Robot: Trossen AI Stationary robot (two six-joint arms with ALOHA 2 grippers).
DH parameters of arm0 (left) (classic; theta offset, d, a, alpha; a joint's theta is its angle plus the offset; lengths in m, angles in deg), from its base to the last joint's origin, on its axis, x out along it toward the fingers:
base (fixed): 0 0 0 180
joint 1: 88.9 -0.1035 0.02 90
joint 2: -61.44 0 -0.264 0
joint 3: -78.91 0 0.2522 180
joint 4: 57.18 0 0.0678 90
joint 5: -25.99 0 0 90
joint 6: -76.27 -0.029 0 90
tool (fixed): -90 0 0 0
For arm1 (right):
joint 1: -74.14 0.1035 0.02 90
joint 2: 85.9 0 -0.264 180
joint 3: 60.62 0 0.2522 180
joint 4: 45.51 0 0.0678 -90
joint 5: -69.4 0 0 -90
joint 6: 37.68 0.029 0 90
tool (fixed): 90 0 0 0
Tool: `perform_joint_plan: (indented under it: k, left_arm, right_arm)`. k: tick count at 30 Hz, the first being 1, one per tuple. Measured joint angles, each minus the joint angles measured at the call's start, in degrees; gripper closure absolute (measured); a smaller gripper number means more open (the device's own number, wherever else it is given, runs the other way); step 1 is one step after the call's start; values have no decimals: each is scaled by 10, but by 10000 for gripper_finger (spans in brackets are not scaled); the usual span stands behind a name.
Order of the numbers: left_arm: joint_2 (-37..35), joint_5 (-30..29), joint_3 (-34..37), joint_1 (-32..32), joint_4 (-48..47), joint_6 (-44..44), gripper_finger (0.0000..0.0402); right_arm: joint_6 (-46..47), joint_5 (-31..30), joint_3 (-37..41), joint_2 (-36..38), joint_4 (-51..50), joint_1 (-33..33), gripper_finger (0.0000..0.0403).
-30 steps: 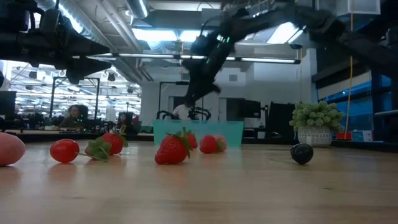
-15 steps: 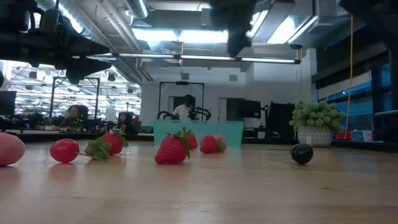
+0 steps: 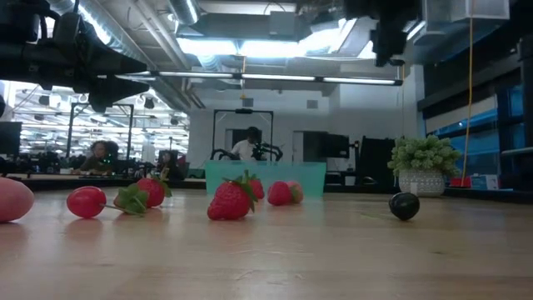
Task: Pick and placing Produce into tupperware
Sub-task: Put the red cherry into the green container
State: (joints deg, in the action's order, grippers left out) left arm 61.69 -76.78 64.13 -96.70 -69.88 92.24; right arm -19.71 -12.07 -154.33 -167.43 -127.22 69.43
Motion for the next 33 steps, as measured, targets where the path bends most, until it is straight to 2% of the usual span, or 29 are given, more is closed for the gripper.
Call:
perform_joint_plan:
  k: [4, 9, 15, 19, 25, 29, 33]
  left_arm:
    - [0, 0, 0, 0, 0, 0, 144]
    - [0, 0, 0, 0, 0, 0, 144]
    - [0, 0, 0, 0, 0, 0, 144]
    - [0, 0, 0, 0, 0, 1, 144]
    - [0, 0, 0, 0, 0, 2, 144]
    - [0, 0, 0, 0, 0, 0, 144]
    - [0, 0, 0, 0, 0, -3, 144]
  right_arm:
    - [76, 0, 106, 31, 92, 50, 260]
    - [159, 1, 204, 34, 194, 111, 260]
    - [193, 2, 287, 32, 344, 151, 260]
    - [193, 3, 320, 33, 416, 155, 260]
    - [219, 17, 335, 33, 425, 155, 260]
    - [164, 14, 335, 33, 442, 155, 254]
    - [103, 14, 335, 33, 462, 155, 228]
